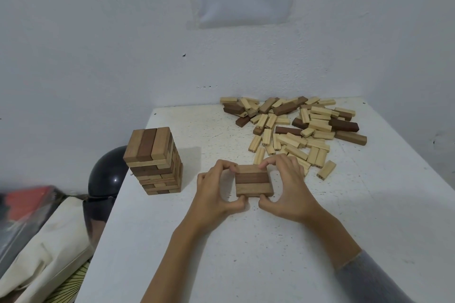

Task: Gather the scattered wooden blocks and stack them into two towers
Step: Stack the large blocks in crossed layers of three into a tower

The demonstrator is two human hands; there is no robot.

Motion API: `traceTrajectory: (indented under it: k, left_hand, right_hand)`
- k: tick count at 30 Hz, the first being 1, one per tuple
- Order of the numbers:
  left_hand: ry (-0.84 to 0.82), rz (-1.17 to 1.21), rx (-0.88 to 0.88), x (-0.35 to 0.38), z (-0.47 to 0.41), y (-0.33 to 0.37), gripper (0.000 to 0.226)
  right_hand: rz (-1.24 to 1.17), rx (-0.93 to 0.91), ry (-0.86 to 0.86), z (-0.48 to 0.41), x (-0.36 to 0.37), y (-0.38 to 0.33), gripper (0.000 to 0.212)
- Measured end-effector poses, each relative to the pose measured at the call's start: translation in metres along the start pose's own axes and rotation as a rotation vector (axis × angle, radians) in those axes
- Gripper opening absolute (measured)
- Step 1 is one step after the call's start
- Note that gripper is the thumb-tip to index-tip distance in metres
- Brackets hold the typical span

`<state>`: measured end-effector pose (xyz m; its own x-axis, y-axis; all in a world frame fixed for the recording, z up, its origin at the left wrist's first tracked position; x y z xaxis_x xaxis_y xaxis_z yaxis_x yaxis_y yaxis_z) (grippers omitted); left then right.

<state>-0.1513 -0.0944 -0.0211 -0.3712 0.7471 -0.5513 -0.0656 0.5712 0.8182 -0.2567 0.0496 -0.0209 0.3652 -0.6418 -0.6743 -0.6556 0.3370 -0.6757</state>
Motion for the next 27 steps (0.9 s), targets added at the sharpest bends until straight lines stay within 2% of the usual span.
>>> traceTrajectory:
  k: [3, 8, 17, 27]
  left_hand:
    - [0.025, 0.076, 0.006, -0.006, 0.0, 0.012, 0.048]
    - [0.064, 0.062, 0.097, -0.022, -0.008, 0.039, 0.049]
    - [0.154, -0.048, 0.241, -0.06, -0.02, 0.089, 0.047]
    - [0.272, -0.103, 0.257, -0.124, -0.018, 0.094, 0.048]
  right_hand:
    - [-0.128, 0.022, 0.0, -0.002, -0.008, -0.006, 0.053]
    - [-0.313, 0.022, 0.0, -0.006, -0.027, -0.018, 0.055]
    - [-0.501, -0.093, 0.047, -0.036, -0.056, -0.052, 0.053]
    - [-0.622, -0.183, -0.009, -0.075, -0.04, -0.101, 0.053]
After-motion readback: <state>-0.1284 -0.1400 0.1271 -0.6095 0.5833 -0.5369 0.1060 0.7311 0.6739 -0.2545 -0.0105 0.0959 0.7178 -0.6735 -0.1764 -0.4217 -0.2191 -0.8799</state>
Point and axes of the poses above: each hand's wrist, its own z-axis away from the middle knuckle, its own x-axis out of the palm, y = z × x, the point moved 4 cm from there along -z, towards the middle knuckle
